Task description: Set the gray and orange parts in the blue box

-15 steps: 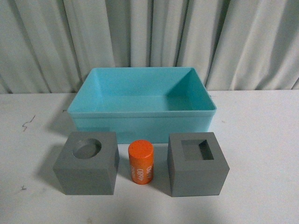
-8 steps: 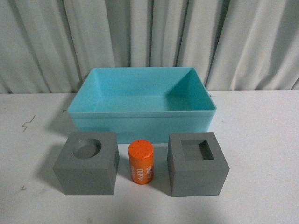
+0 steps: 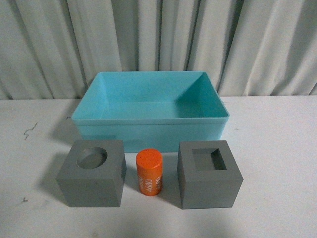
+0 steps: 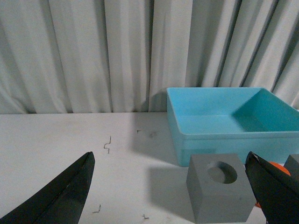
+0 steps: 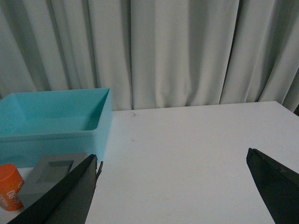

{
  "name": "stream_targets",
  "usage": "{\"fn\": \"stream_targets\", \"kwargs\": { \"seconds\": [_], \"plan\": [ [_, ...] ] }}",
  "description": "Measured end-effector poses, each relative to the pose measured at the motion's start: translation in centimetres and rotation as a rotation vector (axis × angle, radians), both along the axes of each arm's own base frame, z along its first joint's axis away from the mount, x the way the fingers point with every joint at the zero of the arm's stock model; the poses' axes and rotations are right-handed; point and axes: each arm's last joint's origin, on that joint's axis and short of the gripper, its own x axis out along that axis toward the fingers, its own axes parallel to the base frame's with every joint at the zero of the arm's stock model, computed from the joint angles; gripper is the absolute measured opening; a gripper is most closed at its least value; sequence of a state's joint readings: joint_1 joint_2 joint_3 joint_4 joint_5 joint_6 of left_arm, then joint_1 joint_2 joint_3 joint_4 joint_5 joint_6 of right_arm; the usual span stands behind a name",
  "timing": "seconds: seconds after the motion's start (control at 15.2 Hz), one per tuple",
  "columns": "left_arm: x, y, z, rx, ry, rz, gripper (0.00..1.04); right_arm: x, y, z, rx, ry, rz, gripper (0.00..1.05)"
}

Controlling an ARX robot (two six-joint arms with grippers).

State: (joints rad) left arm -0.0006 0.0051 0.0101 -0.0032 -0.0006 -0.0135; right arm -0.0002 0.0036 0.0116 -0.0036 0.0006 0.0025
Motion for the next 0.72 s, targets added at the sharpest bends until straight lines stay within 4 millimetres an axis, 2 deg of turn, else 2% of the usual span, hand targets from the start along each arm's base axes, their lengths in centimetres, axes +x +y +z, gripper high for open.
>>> {"fn": "stream_targets", "kwargs": {
  "seconds": [0.72],
  "plan": [
    [0.00, 0.00, 0.00, 0.000, 0.000, 0.000, 0.98, 0.00, 0.00, 0.00, 0.000, 0.000, 0.000, 0.98]
  ]
}}
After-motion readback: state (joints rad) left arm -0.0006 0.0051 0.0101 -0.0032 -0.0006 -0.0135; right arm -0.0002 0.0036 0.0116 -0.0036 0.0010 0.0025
